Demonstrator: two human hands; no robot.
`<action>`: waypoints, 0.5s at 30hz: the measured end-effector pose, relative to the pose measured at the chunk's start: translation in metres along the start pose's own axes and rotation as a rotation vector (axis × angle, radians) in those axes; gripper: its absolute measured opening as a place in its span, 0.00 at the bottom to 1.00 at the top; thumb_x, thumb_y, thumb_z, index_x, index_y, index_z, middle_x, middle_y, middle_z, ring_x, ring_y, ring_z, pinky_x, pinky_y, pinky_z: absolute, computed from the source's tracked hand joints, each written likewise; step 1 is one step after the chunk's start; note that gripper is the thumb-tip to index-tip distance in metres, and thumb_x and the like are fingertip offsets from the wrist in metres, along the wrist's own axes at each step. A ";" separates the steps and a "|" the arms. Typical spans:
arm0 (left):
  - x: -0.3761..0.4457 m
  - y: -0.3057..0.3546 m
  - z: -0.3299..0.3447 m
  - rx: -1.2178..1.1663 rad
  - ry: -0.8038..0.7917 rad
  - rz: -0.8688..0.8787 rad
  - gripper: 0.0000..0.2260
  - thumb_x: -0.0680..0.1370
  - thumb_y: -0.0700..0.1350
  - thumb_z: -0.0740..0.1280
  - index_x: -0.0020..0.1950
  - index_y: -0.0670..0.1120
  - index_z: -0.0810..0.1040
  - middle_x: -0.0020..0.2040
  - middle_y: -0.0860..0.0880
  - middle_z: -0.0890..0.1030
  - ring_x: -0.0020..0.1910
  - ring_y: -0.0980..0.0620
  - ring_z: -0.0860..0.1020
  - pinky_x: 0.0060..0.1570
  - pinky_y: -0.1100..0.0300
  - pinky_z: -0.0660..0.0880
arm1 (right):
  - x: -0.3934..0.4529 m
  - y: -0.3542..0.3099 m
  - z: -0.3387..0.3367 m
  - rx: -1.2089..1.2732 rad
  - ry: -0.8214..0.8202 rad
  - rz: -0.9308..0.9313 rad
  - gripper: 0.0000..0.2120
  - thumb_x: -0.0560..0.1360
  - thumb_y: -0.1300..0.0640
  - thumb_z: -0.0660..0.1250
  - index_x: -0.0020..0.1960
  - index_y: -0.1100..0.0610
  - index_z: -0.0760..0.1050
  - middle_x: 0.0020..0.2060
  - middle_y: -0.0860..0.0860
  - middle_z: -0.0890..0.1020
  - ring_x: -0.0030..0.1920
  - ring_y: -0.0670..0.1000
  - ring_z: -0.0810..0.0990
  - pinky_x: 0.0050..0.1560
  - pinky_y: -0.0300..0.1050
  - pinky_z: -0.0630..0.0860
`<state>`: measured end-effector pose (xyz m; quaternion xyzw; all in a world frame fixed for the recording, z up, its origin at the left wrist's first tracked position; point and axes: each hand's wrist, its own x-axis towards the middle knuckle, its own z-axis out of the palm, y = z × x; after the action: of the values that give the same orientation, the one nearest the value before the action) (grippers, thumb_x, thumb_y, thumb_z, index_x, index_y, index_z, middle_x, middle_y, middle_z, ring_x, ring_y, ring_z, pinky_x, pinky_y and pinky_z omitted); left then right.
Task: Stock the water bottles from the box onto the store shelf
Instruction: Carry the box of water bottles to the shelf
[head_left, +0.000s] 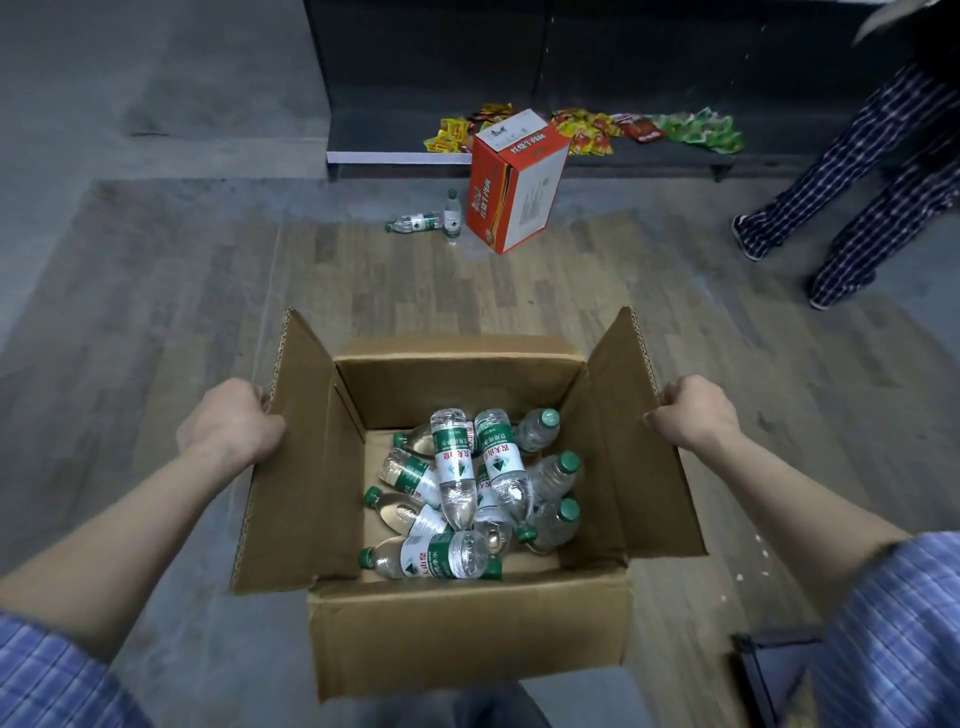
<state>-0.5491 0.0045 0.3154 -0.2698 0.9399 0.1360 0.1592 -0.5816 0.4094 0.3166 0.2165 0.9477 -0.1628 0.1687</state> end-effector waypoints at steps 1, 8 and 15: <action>0.011 0.009 -0.005 0.004 0.002 0.000 0.14 0.73 0.38 0.67 0.29 0.43 0.67 0.30 0.46 0.70 0.36 0.44 0.71 0.34 0.59 0.64 | 0.012 -0.007 -0.005 -0.005 -0.002 -0.002 0.13 0.69 0.62 0.67 0.28 0.56 0.67 0.37 0.57 0.75 0.40 0.58 0.73 0.39 0.43 0.66; 0.084 0.062 -0.044 -0.015 0.037 0.022 0.14 0.72 0.38 0.67 0.29 0.43 0.68 0.35 0.42 0.73 0.40 0.41 0.75 0.38 0.58 0.68 | 0.086 -0.059 -0.036 0.013 0.032 -0.031 0.05 0.70 0.62 0.67 0.37 0.58 0.72 0.40 0.57 0.75 0.49 0.61 0.78 0.43 0.43 0.67; 0.173 0.105 -0.070 -0.036 0.022 0.043 0.13 0.72 0.38 0.67 0.29 0.43 0.67 0.33 0.44 0.71 0.38 0.42 0.73 0.36 0.58 0.67 | 0.164 -0.116 -0.051 0.009 0.041 -0.027 0.02 0.70 0.63 0.66 0.39 0.59 0.74 0.41 0.57 0.77 0.44 0.59 0.76 0.41 0.44 0.70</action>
<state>-0.7621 -0.0143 0.3328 -0.2537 0.9446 0.1535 0.1411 -0.7878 0.3884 0.3252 0.2076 0.9531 -0.1650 0.1462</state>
